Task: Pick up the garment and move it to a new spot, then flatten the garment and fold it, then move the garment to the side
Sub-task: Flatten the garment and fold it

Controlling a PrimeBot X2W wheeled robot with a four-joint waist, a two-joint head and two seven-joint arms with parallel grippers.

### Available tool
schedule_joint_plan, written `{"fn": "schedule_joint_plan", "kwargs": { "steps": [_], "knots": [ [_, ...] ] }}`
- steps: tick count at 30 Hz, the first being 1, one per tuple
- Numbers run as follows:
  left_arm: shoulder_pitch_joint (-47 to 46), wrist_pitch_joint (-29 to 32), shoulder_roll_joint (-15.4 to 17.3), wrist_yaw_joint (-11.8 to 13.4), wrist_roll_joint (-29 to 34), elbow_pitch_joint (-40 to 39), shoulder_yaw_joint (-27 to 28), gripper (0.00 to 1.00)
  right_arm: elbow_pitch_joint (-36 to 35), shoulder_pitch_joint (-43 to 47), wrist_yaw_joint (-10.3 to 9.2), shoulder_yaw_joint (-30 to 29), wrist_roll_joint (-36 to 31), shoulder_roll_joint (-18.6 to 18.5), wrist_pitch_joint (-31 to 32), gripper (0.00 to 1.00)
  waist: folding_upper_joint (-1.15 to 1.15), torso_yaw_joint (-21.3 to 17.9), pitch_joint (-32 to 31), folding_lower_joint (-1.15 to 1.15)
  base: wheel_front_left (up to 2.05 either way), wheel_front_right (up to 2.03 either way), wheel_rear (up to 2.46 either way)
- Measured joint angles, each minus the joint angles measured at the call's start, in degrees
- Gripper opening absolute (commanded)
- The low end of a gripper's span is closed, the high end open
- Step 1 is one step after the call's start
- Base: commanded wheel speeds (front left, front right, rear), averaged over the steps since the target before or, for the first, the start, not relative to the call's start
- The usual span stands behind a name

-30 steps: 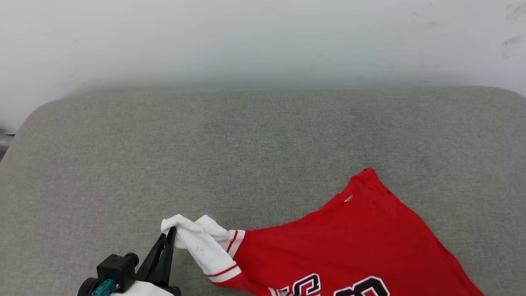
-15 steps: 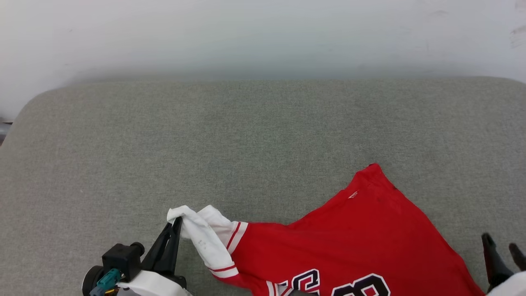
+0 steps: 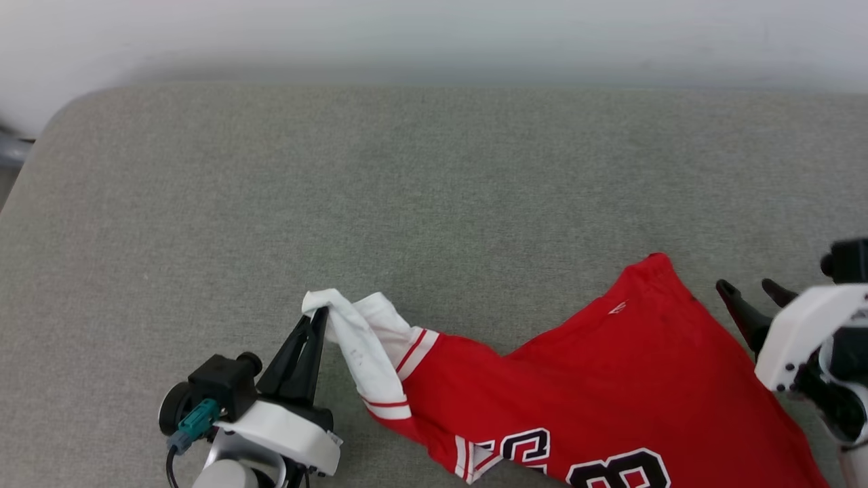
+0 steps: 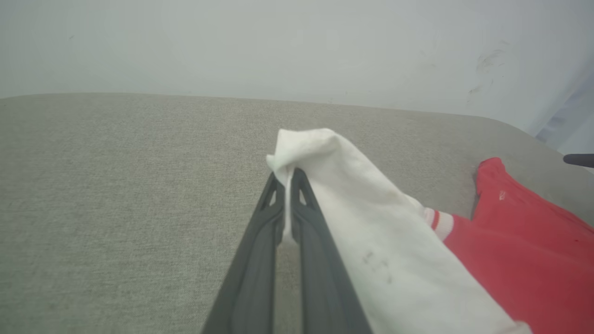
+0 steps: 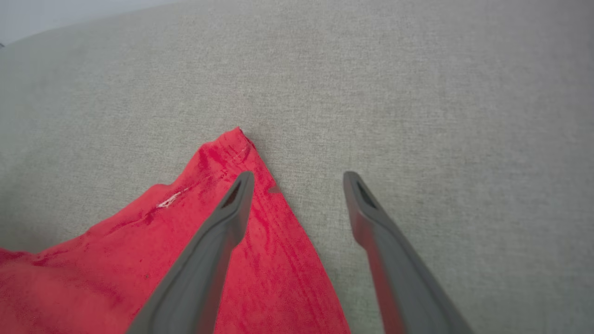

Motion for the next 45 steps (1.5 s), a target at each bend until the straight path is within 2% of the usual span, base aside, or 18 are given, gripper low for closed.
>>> {"fn": "schedule_joint_plan", "kwargs": {
  "steps": [4,7,11,14,21,23,24,29,35,41,45],
  "knots": [
    [-1.87,0.0,-0.2,0.0,-0.02,-0.27,-1.02,0.0,0.69,-5.69,0.0,6.79,1.78,-4.07,8.58,1.0,0.0,1.13,1.8,0.0,0.0,0.0,0.0],
    [-2.98,0.0,-0.34,0.0,-0.08,-0.78,-1.53,0.0,1.3,-9.28,0.0,11.48,2.42,-5.99,12.76,1.0,0.0,1.83,3.33,0.0,0.0,0.0,0.0],
    [-4.27,0.0,-0.58,0.0,-0.08,-1.57,-2.12,0.0,3.45,-13.54,0.0,16.59,2.6,-8.22,14.58,1.0,0.0,2.76,5.46,0.0,0.0,0.0,0.0],
    [-4.77,0.0,-0.63,0.0,-0.07,-2.03,-2.4,0.0,6.06,-15.5,0.0,19.87,3.02,-8.47,15.15,1.0,0.0,3.45,6.82,0.0,0.0,0.0,0.0],
    [-5.86,0.0,-0.85,0.0,-0.1,-2.5,-2.85,0.0,11.73,-19.12,-0.12,25.87,7.75,-10.23,20.02,1.0,0.0,4.69,9.15,-0.01,0.0,0.0,0.0],
    [-5.87,0.0,-0.88,0.0,-0.11,-2.48,-2.83,0.0,12.79,-20.06,-0.14,26.6,9.46,-10.42,22.21,0.15,-0.01,4.89,9.39,-0.01,0.0,0.0,0.0],
    [-5.89,0.0,-0.9,0.0,-0.12,-2.48,-2.79,0.0,13.25,-20.43,-0.16,26.83,10.32,-10.57,22.98,0.0,0.0,4.94,9.46,-0.01,0.0,0.0,0.0],
    [-5.97,0.0,-0.98,0.0,-0.18,-2.37,-2.47,0.0,14.08,-21.3,-0.1,29.3,12.68,-10.66,23.4,0.0,0.0,4.87,9.14,-0.01,0.0,0.0,0.0],
    [-5.63,0.0,-0.62,0.0,-0.15,-1.8,-1.92,0.0,15.27,-22.44,0.02,30.31,12.69,-10.56,18.27,0.0,0.0,4.2,7.26,-0.01,0.0,0.0,0.0],
    [-5.42,0.0,0.46,0.0,0.02,-1.22,-0.67,0.0,16.48,-24.61,0.01,26.81,9.16,-9.25,11.88,0.0,0.0,2.9,4.55,-0.01,0.0,0.0,0.0],
    [-7.66,0.0,2.31,0.0,0.09,-0.47,-0.74,0.0,17.8,-25.53,0.01,23.66,5.7,-7.6,8.69,0.0,0.0,1.74,2.84,-0.01,0.0,0.0,0.0]
  ]
}}
